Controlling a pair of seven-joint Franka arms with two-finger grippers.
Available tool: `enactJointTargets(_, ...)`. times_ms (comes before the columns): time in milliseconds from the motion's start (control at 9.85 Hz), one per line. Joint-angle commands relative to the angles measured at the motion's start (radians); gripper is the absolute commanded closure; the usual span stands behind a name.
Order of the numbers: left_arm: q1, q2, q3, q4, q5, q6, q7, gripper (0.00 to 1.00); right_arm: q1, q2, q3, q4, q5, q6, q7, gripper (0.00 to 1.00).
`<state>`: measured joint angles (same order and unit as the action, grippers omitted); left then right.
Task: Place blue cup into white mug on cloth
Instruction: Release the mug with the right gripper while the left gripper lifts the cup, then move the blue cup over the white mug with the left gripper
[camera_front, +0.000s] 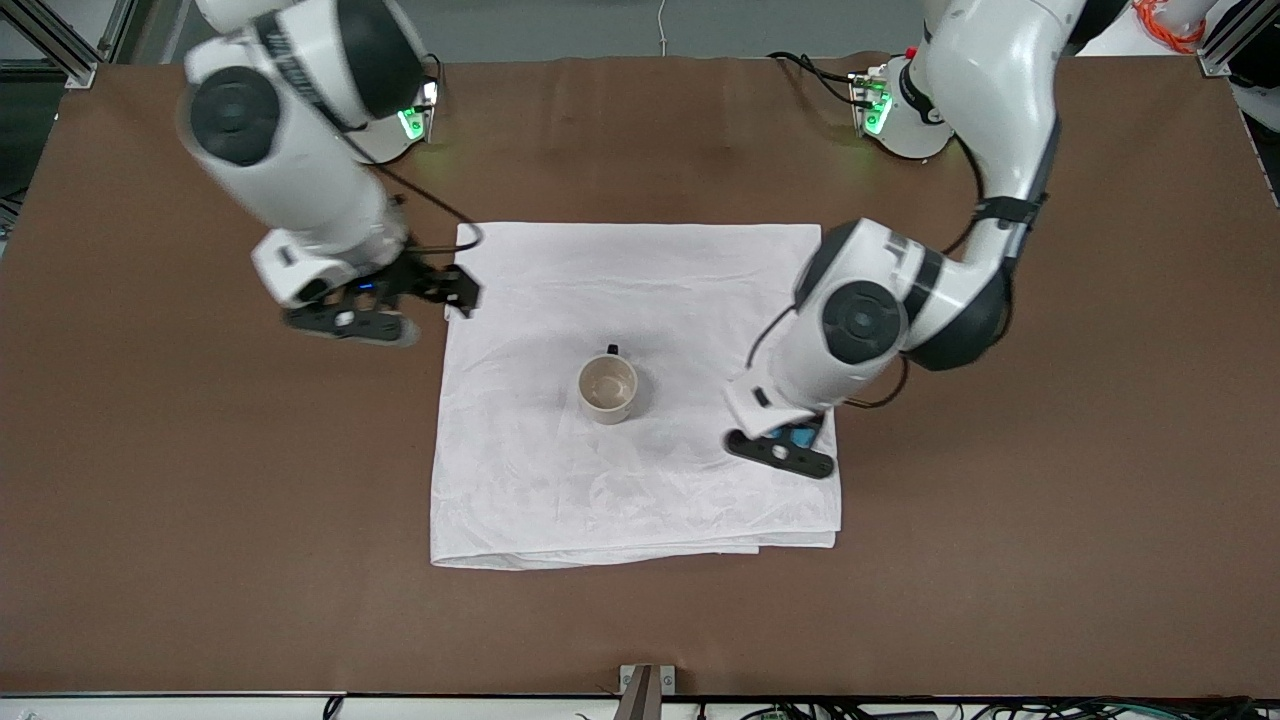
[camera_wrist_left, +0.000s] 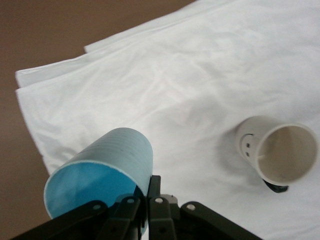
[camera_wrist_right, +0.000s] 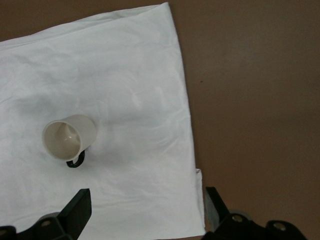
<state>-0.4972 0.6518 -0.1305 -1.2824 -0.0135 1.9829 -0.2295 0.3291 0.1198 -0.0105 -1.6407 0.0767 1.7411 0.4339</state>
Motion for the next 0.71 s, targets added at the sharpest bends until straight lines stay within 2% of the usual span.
enactJointTargets(0, -0.041, 0.032, -0.004, 0.066, 0.000, 0.019, 0.022, 1.00, -0.157, -0.110, 0.021, -0.031, 0.006, -0.073, -0.177, 0.00)
enactJointTargets(102, -0.069, 0.034, -0.004, 0.075, 0.000, 0.023, 0.071, 1.00, -0.204, -0.138, 0.020, -0.012, 0.006, -0.096, -0.216, 0.00)
enactJointTargets(406, -0.147, 0.043, 0.003, 0.075, 0.001, 0.036, 0.204, 1.00, -0.324, -0.138, 0.020, 0.057, 0.008, -0.159, -0.387, 0.00)
enactJointTargets(609, -0.191, 0.052, 0.006, 0.074, 0.003, 0.088, 0.245, 1.00, -0.343, -0.131, 0.021, 0.125, 0.005, -0.163, -0.396, 0.00)
